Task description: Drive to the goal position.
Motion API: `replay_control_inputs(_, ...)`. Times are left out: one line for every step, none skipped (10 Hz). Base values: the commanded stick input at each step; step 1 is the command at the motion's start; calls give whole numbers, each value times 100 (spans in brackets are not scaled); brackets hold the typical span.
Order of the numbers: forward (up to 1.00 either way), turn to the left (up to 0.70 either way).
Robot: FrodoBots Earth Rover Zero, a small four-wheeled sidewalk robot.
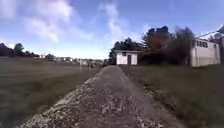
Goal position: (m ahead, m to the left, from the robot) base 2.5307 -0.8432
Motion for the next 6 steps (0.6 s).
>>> replay_control_inputs(85, 0)
replay_control_inputs(85, 0)
replay_control_inputs(85, 0)
replay_control_inputs(85, -2)
replay_control_inputs(85, -16)
replay_control_inputs(85, -21)
